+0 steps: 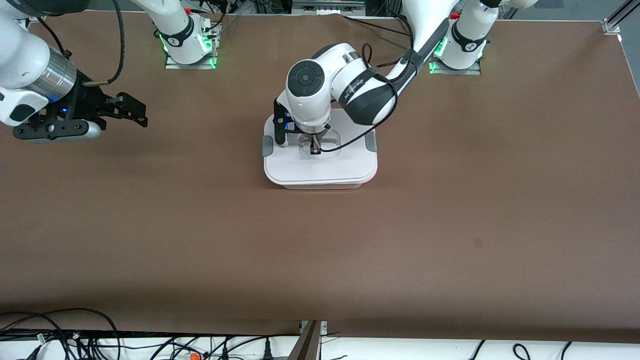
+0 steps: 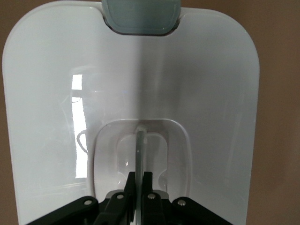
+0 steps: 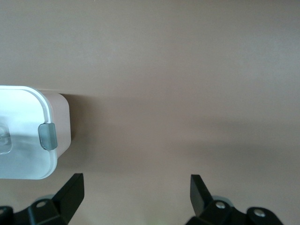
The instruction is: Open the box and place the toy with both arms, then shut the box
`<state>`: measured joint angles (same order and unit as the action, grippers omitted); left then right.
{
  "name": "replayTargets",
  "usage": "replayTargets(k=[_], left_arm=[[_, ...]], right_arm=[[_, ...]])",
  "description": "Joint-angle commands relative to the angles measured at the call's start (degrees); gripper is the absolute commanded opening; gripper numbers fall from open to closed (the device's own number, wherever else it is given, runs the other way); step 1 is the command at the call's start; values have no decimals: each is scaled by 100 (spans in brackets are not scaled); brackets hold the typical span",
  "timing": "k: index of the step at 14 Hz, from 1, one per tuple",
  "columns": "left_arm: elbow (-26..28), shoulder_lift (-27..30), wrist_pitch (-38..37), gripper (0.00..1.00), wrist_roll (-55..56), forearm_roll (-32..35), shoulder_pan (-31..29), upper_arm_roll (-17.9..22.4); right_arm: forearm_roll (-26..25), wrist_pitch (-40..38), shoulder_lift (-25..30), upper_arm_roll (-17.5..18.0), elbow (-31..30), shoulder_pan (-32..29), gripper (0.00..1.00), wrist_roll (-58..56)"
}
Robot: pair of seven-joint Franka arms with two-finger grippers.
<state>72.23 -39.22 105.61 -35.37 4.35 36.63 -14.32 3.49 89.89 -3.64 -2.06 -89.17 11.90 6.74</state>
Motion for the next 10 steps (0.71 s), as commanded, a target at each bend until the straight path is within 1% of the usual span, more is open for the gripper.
replayTargets(k=[1, 3, 5, 10], left_arm=[[-60, -85, 91, 0, -110, 163, 55, 52], [-60, -103, 91, 0, -110, 206, 55, 61], [-60, -103, 91, 0, -110, 391, 64, 43], [-51, -77, 56, 0, -259, 409, 55, 43]], right_arm=[[-77, 38, 162, 39, -135, -83, 100, 29], [-86, 12, 171, 48, -135, -83, 100, 38], [-86, 20, 171, 48, -135, -83, 100, 29], [-77, 11, 180, 48, -135, -83, 100, 38]])
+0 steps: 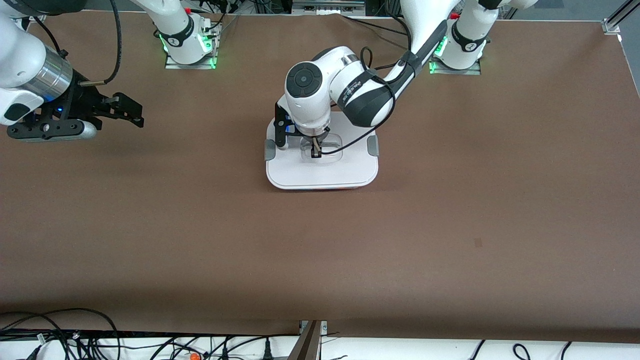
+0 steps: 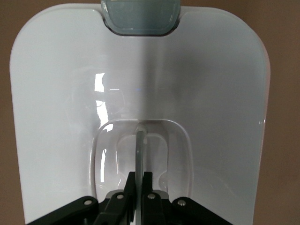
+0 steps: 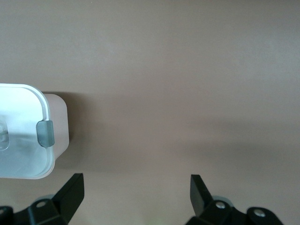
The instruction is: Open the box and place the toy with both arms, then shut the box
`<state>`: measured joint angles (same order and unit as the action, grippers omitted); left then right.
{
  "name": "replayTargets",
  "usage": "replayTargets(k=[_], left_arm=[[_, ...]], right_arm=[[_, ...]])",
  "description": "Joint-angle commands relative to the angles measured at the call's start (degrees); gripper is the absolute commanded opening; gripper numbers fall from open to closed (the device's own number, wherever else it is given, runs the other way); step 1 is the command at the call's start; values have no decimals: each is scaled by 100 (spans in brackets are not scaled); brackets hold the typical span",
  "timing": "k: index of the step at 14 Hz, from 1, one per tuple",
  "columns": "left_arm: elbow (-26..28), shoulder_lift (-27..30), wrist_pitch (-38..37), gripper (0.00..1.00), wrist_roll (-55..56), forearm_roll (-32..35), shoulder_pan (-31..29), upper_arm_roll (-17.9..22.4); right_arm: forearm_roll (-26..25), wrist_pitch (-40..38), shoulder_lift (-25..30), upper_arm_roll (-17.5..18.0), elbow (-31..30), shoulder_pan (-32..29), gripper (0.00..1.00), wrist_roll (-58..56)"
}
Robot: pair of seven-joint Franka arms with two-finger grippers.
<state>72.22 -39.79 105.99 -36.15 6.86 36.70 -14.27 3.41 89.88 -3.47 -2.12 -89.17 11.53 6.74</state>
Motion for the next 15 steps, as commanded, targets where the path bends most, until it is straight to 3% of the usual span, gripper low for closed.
replayTargets(k=[1, 15], left_arm=[[-50, -12, -8, 0, -182, 158, 48, 30], [-6, 138, -325, 0, -191, 158, 127, 12]], right_arm=[[-68, 21, 162, 54, -135, -45, 100, 37], [-68, 29, 162, 45, -135, -45, 100, -24]])
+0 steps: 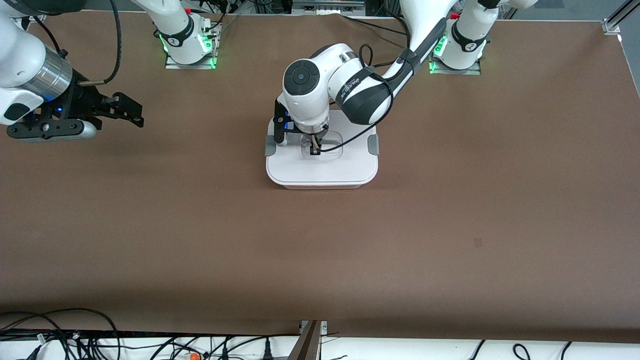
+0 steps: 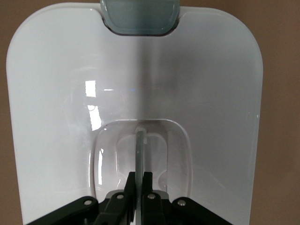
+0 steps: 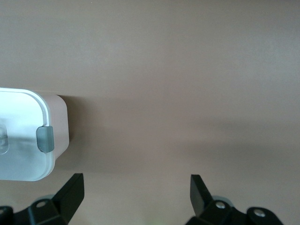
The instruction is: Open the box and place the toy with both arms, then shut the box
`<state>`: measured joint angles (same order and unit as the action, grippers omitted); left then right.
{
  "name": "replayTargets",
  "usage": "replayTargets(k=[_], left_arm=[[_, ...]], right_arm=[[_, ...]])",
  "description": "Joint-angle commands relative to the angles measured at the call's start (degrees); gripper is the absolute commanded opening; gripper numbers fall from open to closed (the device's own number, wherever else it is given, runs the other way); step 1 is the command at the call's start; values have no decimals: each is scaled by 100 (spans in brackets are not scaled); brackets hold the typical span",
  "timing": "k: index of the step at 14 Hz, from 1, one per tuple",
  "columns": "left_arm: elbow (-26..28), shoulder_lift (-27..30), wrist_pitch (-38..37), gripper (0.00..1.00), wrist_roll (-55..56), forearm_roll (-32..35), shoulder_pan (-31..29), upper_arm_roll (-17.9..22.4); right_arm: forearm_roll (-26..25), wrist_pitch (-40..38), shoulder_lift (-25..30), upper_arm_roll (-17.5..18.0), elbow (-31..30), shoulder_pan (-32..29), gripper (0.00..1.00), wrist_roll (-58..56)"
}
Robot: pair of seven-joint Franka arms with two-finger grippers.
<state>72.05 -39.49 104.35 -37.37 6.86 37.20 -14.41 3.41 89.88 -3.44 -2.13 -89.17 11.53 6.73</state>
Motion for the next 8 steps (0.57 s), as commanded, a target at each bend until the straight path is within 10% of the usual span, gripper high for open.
replayTargets(k=[1, 8], left_arm=[[11, 100, -152, 0, -69, 157, 86, 26], [19, 56, -117, 0, -69, 166, 112, 35]], right_arm=[[-68, 30, 151, 46, -135, -45, 100, -23], [-42, 56, 142, -34, -144, -54, 100, -128]])
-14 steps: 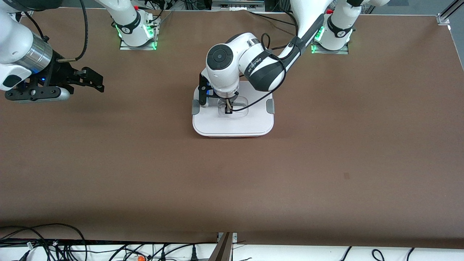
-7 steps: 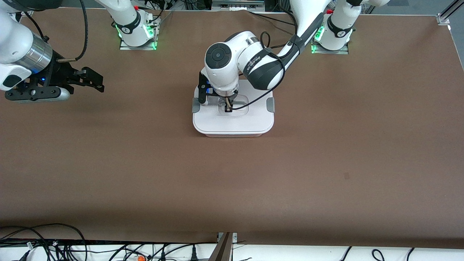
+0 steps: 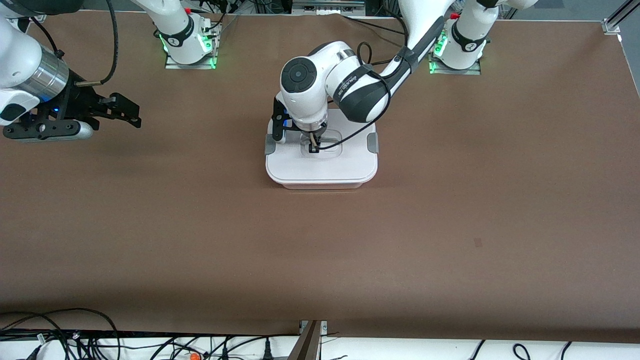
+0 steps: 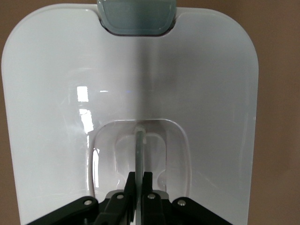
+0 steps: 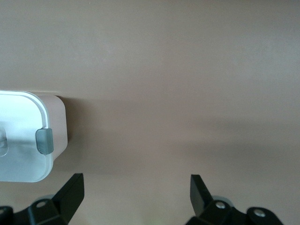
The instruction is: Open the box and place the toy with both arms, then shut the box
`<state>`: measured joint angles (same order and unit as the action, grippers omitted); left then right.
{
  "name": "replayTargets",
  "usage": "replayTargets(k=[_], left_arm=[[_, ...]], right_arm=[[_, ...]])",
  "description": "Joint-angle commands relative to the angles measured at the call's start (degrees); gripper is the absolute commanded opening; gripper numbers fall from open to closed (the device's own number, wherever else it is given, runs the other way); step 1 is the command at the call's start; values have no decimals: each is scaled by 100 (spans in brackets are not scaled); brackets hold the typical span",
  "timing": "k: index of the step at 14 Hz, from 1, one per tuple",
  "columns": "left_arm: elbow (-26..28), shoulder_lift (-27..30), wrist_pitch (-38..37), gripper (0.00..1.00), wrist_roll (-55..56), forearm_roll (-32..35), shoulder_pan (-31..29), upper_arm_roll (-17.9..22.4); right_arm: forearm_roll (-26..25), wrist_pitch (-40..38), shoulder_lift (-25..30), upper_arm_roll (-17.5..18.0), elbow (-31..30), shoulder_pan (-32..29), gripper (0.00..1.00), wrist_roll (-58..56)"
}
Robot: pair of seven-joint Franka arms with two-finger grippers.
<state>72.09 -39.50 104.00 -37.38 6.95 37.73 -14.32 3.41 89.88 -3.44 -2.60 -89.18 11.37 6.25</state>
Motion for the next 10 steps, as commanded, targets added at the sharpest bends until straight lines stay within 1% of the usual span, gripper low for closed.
replayTargets(k=[1, 10], left_arm=[[15, 47, -81, 0, -68, 157, 59, 25], [6, 3, -37, 0, -76, 157, -2, 52]], right_arm=[[-42, 56, 142, 6, -153, -38, 100, -80], [-42, 56, 142, 6, -153, -38, 100, -80]])
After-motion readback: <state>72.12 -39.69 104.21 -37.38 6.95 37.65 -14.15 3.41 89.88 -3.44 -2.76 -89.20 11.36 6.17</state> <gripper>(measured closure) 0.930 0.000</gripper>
